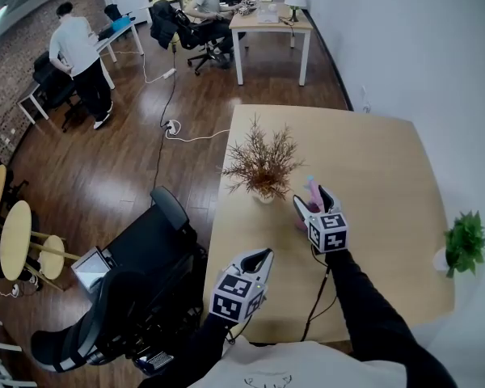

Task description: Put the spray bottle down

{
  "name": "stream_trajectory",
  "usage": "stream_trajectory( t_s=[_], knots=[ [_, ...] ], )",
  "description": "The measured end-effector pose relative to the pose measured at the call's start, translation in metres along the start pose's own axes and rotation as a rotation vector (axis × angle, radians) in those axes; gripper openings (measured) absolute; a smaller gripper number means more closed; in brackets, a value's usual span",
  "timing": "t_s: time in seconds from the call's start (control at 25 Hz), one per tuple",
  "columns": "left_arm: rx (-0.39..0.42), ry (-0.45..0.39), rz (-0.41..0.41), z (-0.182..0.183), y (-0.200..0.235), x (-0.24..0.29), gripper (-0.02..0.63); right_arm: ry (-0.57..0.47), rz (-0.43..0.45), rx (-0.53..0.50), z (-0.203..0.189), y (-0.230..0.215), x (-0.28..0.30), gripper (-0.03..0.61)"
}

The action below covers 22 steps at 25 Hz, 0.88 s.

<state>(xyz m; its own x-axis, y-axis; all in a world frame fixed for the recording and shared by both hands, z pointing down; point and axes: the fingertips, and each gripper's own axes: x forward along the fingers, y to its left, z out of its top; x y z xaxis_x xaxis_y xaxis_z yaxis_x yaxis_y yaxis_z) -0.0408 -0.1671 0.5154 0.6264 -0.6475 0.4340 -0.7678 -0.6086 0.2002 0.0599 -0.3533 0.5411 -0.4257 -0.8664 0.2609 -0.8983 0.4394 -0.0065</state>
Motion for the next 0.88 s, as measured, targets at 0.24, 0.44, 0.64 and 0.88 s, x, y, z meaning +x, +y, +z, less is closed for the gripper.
stream_trajectory(
  t_s=[0.24, 0.44, 0.64, 0.88],
  knots=[
    [0.003, 0.011, -0.013, -0.003, -0.004, 0.001, -0.002, -0.039, -0.033, 0.075, -0.010, 0.000, -0.061, 0.296],
    [0.004, 0.033, -0.027, -0.011, -0.009, 0.002, -0.002, -0.058, -0.067, 0.198, -0.025, -0.008, -0.133, 0.167],
    [0.023, 0.047, -0.055, -0.012, -0.019, 0.003, -0.002, -0.088, -0.079, 0.203, -0.017, -0.011, -0.187, -0.020],
    [0.061, 0.023, -0.089, 0.007, -0.034, 0.008, -0.002, -0.139, 0.025, 0.190, 0.027, 0.006, -0.220, -0.020]
  ],
)
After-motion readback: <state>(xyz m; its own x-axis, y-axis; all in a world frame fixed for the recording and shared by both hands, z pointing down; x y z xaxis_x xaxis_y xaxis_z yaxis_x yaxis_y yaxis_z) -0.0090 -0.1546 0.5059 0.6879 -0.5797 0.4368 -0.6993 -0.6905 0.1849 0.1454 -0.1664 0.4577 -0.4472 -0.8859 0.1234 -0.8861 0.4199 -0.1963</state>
